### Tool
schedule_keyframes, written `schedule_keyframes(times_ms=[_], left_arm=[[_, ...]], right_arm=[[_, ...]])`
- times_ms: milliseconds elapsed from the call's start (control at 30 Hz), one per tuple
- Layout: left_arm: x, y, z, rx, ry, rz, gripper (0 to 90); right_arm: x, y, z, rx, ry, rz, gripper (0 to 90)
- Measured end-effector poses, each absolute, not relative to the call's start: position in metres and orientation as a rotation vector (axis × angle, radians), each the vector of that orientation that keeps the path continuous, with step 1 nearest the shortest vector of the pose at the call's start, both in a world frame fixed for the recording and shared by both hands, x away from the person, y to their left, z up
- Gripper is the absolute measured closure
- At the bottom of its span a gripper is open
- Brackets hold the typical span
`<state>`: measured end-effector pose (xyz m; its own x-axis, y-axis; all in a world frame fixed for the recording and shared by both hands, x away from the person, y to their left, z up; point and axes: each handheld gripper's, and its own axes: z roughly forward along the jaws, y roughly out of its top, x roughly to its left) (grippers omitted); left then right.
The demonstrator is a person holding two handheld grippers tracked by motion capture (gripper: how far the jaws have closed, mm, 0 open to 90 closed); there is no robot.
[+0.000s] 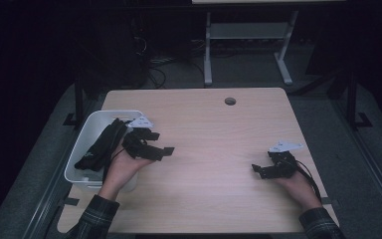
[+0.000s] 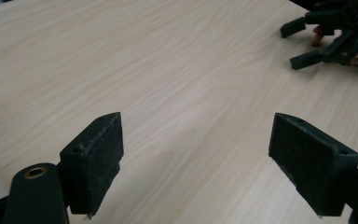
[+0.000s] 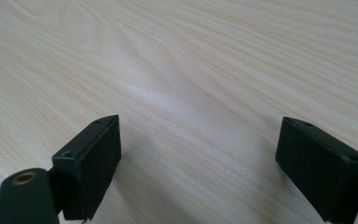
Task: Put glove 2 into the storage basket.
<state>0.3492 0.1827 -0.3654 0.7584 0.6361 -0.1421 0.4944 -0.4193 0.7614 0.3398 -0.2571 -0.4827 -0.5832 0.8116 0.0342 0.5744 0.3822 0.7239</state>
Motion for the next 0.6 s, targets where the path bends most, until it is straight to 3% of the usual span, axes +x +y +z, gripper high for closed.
schedule_keyframes(times_ms=[600], left_arm=[[0.335, 0.135, -0.420, 2.211, 0.762, 0.174, 17.0]], right_arm=[[0.340, -0.257, -0.483, 1.210, 2.322, 1.020, 13.9]])
